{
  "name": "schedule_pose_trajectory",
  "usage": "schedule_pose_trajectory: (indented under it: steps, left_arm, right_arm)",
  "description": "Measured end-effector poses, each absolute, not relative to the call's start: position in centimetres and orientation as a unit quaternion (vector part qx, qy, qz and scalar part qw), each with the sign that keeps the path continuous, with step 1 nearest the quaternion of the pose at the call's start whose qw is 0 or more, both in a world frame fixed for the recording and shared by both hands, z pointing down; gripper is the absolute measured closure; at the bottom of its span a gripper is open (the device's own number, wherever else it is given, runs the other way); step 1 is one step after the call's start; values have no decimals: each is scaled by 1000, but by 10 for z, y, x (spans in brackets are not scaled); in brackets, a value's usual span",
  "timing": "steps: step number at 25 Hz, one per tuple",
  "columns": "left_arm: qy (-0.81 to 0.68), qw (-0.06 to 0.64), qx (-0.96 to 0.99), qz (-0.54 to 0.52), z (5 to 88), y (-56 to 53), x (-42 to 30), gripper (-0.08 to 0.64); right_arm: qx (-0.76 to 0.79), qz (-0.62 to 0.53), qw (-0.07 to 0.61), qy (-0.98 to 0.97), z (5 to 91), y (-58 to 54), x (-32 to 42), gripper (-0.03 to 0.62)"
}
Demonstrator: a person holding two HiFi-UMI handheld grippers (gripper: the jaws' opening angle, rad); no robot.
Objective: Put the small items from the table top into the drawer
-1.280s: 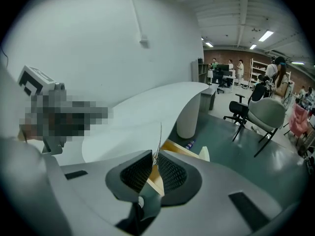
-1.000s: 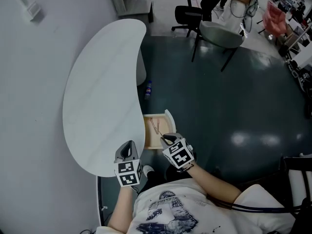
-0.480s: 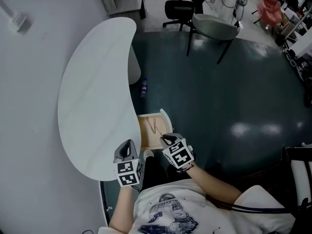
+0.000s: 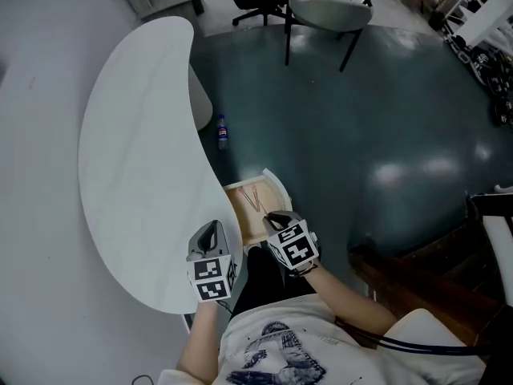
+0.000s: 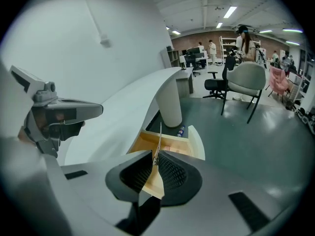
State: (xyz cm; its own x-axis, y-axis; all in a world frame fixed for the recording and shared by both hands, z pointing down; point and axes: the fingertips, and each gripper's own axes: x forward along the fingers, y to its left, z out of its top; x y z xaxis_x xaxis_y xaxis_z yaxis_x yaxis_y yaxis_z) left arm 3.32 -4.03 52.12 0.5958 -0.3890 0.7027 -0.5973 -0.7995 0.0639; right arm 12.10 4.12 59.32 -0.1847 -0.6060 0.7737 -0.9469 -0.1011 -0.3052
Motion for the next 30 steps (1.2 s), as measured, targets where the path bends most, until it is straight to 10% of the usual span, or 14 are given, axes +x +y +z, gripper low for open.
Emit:
schedule_pose_trajectory:
  steps: [30]
  left_arm:
    - [-196,138,902,360,594,-93,57,525]
  right_arm:
    - [612,534,127,-569,741,-16,102,537]
